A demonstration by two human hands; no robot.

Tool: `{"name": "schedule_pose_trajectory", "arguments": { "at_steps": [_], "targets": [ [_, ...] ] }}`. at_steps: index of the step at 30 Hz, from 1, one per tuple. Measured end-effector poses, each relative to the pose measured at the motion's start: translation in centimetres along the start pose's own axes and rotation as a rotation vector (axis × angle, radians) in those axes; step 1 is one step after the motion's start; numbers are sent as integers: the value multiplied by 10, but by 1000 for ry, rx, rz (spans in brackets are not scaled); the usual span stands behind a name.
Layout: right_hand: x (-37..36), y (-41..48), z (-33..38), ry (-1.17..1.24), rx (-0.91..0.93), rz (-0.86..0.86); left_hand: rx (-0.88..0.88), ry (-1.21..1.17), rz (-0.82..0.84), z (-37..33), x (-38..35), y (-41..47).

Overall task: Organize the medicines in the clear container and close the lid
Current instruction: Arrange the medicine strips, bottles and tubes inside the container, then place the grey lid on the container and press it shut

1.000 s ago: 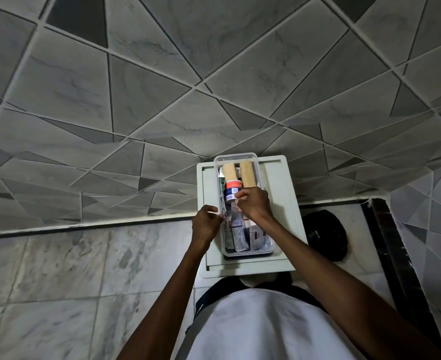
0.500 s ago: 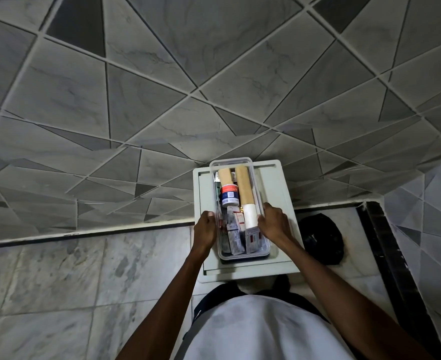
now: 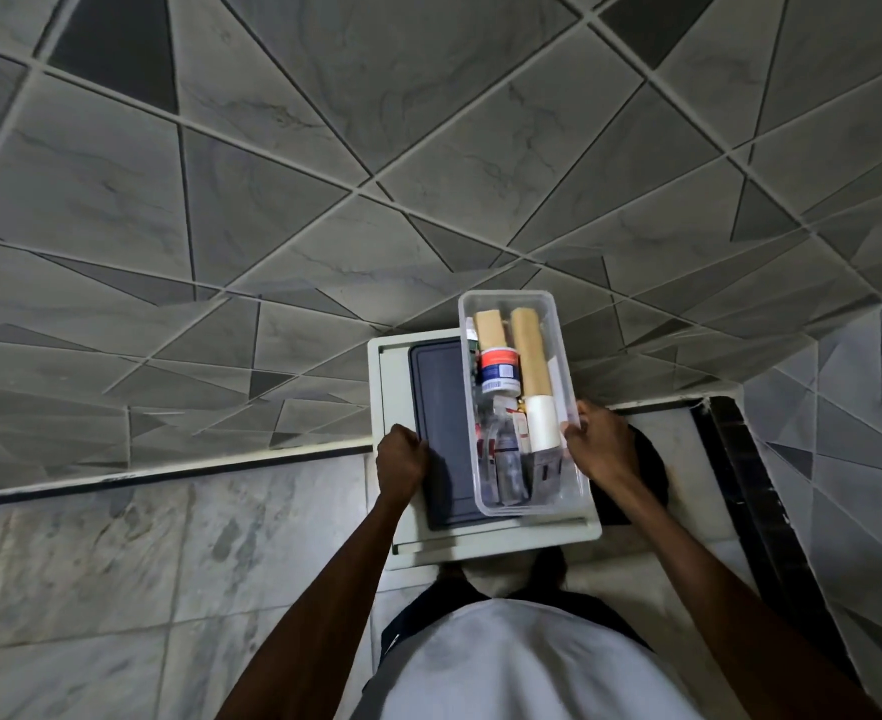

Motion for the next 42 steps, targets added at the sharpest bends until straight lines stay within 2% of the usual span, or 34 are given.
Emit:
{"name": "schedule_pose_trajectory", "arguments": {
  "at_steps": [4,8,15,22,24,26,27,28,30,32,34,39,42],
  "targets": [
    [0,0,-17,-74,-35,31,26,-60,-19,0,13,-2],
    [-13,3,-21,-47,-45,60,28,-98,-99,3,40,-15],
    [-47,9,2,-50,-9,142,-197,0,-345,-17,99,-60],
    [-65,7,22,-92,38,122,-240,55,-383,-44,104,-69],
    [-55,6,30,-106,85,31,-242,55,-386,-51,100,-68],
    [-40,4,44,25,168,-100,-231,49,-394,-60,98,-69],
    [-31,2,54,182,188,-103,-239,50,-399,-66,97,-70],
    [-25,2,65,378,175,-36,-257,60,-405,-73,96,-73],
    [-20,-1,93,764,57,261,-303,108,-401,-89,89,-80],
    [-19,-1,117,935,-64,493,-354,157,-388,-104,77,-90],
    [-18,2,130,935,-115,527,-423,226,-368,-113,58,-100],
    [-34,22,124,677,-133,323,-497,309,-282,-107,13,-103],
    [-36,34,116,492,-83,253,-424,217,-231,-103,8,-100]
  ]
}}
Point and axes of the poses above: each hand's wrist, its own y-axis towards the middle knuckle, its own x-axis out of the back of the hand, z = x × y, the point moved 5 cm from there along y, towards the middle knuckle, and after that the axes turned 3 degrees about x, right-handed, at the moved point
